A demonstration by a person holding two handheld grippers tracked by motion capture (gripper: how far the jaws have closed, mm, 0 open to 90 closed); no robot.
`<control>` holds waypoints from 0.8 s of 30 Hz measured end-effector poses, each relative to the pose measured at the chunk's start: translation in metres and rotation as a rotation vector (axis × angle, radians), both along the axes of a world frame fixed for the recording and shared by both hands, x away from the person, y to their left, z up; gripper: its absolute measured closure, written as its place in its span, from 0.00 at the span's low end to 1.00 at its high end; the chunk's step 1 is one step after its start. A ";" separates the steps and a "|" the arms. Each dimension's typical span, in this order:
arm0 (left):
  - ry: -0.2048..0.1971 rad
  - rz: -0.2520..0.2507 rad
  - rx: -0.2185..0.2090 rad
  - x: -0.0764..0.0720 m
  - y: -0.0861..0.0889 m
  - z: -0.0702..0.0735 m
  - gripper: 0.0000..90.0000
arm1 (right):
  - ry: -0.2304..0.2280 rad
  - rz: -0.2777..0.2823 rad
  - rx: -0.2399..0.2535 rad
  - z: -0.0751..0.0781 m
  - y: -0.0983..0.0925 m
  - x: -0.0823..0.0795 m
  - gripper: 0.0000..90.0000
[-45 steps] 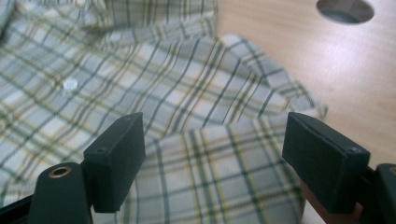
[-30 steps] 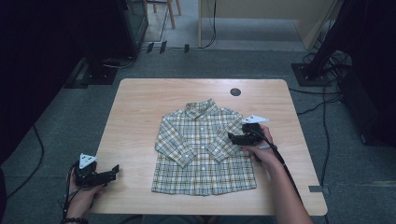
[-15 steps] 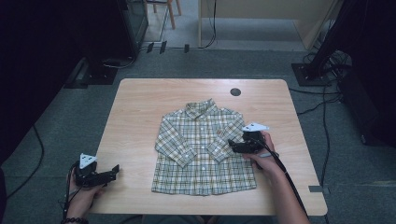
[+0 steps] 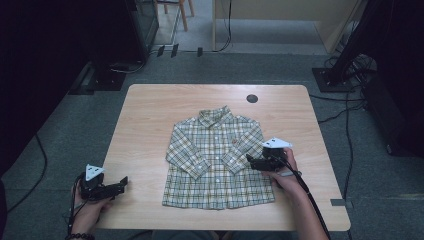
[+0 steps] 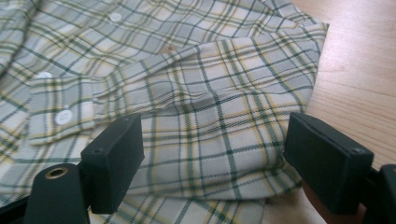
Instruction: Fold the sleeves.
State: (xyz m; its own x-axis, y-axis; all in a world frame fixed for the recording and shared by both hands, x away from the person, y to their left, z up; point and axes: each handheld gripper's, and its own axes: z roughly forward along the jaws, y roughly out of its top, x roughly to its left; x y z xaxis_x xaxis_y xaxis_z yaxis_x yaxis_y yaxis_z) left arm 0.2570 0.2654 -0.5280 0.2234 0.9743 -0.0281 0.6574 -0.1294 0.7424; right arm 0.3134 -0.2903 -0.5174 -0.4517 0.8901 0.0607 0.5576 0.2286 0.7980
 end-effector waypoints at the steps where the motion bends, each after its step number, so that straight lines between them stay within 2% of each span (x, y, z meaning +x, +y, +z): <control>1: 0.000 0.000 0.001 0.000 0.000 0.000 0.02 | -0.006 0.000 0.012 0.001 -0.001 -0.002 0.22; 3: 0.001 0.000 0.002 0.000 0.000 0.000 0.02 | -0.003 0.001 0.021 0.001 -0.001 -0.007 0.22; 6: 0.001 0.000 0.001 0.000 0.000 0.000 0.02 | 0.011 0.003 0.007 -0.003 -0.002 -0.010 0.22; 8: 0.000 0.000 0.002 0.000 0.000 0.000 0.02 | 0.013 0.010 0.035 -0.002 -0.004 -0.013 0.22; 12: 0.001 0.001 0.003 0.000 0.000 0.000 0.02 | 0.008 0.015 0.038 -0.004 -0.004 -0.020 0.22; 17: 0.001 0.001 0.003 0.000 0.000 0.000 0.02 | 0.009 0.022 0.002 -0.011 -0.003 -0.030 0.22; 20: 0.001 0.000 0.003 0.000 0.000 0.000 0.02 | 0.000 0.020 0.008 -0.010 -0.004 -0.035 0.22; 24: 0.001 0.000 0.001 0.000 0.000 0.000 0.02 | -0.002 0.022 -0.011 -0.012 -0.006 -0.042 0.22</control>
State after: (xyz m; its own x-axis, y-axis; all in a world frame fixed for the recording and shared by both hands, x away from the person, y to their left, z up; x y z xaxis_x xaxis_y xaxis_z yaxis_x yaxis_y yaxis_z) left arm 0.2570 0.2652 -0.5280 0.2231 0.9744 -0.0269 0.6579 -0.1301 0.7418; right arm 0.2714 -0.2968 -0.5290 -0.4711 0.8806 0.0502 0.5510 0.2493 0.7964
